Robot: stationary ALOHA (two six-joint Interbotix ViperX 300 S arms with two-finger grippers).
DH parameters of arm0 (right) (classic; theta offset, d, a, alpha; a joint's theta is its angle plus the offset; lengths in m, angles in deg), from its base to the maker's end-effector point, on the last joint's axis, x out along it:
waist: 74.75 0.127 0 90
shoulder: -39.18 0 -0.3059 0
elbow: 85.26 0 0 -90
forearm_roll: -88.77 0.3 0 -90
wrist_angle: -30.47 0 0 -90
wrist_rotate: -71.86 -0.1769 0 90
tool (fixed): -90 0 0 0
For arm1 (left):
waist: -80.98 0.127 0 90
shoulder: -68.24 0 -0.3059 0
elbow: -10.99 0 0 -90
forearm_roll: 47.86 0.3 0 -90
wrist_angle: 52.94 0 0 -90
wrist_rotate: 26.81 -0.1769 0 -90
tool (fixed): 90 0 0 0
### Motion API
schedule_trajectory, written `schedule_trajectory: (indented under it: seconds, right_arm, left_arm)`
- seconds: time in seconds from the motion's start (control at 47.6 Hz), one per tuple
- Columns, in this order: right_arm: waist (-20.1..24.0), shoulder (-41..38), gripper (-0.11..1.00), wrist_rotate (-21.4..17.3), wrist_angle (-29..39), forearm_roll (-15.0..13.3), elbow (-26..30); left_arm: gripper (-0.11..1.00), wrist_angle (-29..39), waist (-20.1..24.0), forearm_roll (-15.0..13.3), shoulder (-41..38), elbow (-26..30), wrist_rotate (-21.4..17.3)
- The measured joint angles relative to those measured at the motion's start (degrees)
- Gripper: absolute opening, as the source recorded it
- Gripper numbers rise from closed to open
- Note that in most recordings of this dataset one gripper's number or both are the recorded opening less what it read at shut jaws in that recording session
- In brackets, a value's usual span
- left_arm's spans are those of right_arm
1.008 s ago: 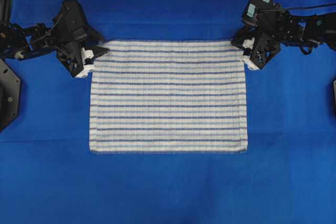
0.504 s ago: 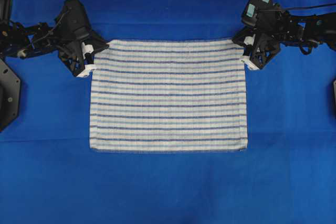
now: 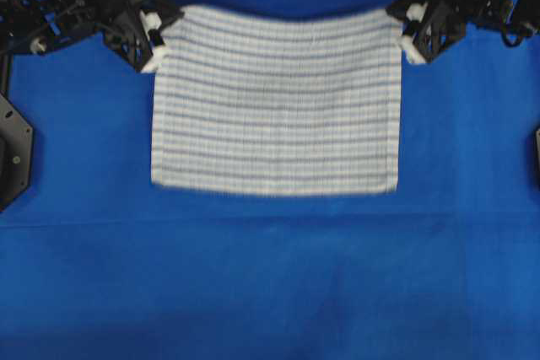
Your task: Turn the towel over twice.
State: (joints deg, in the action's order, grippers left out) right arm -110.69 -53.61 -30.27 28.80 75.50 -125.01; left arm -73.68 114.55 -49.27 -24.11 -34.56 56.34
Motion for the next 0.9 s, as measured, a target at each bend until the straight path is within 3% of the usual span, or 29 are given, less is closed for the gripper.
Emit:
schedule_trajectory:
  seconds: [0.147, 0.42, 0.651, 0.903]
  right_arm:
    - [-0.8, 2.0, 0.04, 1.2, 1.9, -0.1, 2.8]
    - [-2.2, 4.7, 0.04, 2.5, 6.7, -2.2, 9.5]
    - [-2.5, 5.8, 0.04, 2.7, 12.0, -5.4, 15.6]
    - [-2.4, 7.8, 0.04, 2.9, 14.2, -6.4, 19.5]
  left_arm:
    - [0.04, 0.8, 2.1, 0.1, 3.9, 1.6, -0.4]
    - [0.04, 1.2, 5.4, 0.0, 10.0, 3.8, -5.8]
    - [0.04, -2.1, 5.9, 0.0, 10.9, 4.7, -5.9]
    - [0.04, -6.9, 5.9, 0.0, 13.5, 4.7, -6.1]
